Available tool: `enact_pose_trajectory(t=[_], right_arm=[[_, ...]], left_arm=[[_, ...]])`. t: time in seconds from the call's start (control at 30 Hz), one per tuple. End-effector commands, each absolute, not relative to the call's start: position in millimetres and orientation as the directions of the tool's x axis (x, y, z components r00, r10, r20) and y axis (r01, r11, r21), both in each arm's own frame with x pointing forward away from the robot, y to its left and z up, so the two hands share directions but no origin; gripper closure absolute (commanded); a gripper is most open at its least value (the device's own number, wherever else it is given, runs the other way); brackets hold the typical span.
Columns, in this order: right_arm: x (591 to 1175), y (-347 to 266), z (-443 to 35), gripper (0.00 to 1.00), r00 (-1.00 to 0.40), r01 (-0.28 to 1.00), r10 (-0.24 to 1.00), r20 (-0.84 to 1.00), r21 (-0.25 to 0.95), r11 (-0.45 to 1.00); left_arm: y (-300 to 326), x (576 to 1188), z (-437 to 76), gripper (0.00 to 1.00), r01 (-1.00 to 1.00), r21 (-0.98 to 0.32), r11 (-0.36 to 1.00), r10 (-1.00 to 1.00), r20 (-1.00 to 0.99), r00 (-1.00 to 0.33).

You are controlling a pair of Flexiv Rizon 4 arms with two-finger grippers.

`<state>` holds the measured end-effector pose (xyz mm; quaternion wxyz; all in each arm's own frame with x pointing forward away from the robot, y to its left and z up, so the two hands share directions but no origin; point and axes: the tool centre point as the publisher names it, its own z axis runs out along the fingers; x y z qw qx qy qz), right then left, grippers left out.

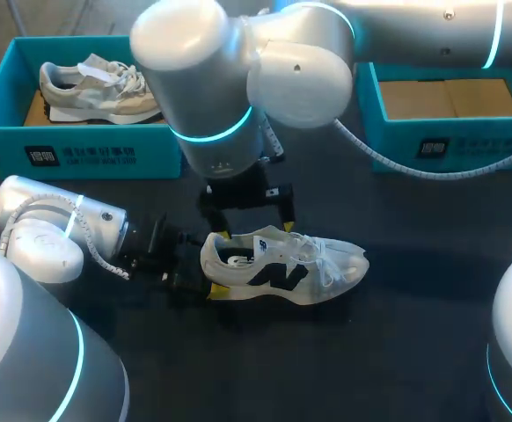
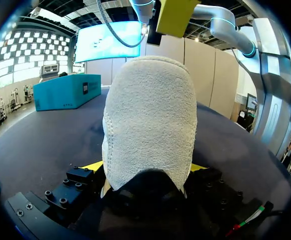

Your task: Take the shoe out of the shoebox, open the shoe tongue, remove and reinsert the insole, then place the shoe into the shoebox

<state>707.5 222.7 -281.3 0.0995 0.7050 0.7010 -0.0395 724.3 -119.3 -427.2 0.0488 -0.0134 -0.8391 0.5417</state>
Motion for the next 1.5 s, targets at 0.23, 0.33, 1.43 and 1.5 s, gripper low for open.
enact_pose_trajectory(t=[0.23,0.33,1.43,1.5], right_arm=[[716.2,211.0,-313.1,0.0,0.058,0.997,0.972,-0.23,0.067,-0.044],[717.3,210.0,-320.7,0.0,0.068,0.997,0.969,-0.238,0.059,-0.056],[713.1,185.3,-354.7,0.0,0.193,0.981,0.888,-0.418,0.094,-0.169],[714.2,179.1,-351.4,0.0,0.21,0.978,0.882,-0.422,0.102,-0.184]], left_arm=[[-119.2,723.1,-431.6,1.0,-0.031,-0.909,0.416,0.076,0.068,-0.995],[-119.2,723.1,-431.6,1.0,-0.031,-0.909,0.416,0.076,0.068,-0.995],[-119.2,723.1,-431.6,1.0,-0.031,-0.909,0.416,0.076,0.068,-0.995],[-119.2,723.1,-431.6,1.0,-0.031,-0.909,0.416,0.076,0.068,-0.995]])
